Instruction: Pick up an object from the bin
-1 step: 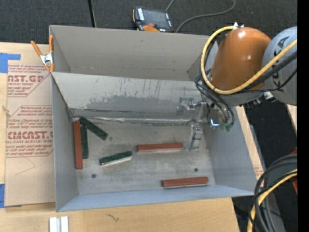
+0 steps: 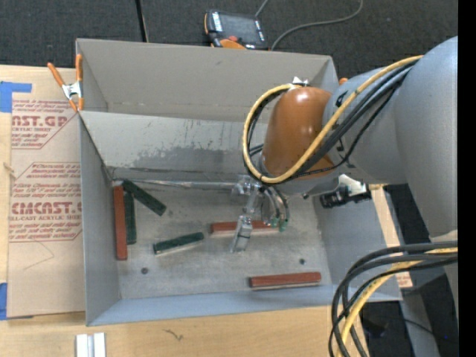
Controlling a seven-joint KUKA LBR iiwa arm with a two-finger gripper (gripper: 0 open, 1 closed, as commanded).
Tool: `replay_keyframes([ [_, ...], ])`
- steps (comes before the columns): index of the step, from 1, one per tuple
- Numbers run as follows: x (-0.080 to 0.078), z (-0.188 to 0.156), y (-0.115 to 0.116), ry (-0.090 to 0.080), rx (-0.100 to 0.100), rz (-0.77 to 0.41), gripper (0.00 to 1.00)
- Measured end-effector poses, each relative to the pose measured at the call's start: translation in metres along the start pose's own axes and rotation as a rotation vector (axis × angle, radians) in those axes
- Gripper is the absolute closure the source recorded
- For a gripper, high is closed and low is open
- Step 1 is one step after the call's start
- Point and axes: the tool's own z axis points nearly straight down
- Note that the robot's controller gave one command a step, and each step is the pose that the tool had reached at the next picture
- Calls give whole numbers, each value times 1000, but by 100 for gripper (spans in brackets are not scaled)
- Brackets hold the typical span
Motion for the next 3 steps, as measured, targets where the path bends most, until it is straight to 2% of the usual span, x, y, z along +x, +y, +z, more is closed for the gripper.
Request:
replay_keyframes([
  [1, -27, 53, -3, -5, 2, -144, 0],
  [2, -27, 51, -2, -6, 1, -145, 100],
  [3, -27, 51, -2, -6, 1, -145, 0],
])
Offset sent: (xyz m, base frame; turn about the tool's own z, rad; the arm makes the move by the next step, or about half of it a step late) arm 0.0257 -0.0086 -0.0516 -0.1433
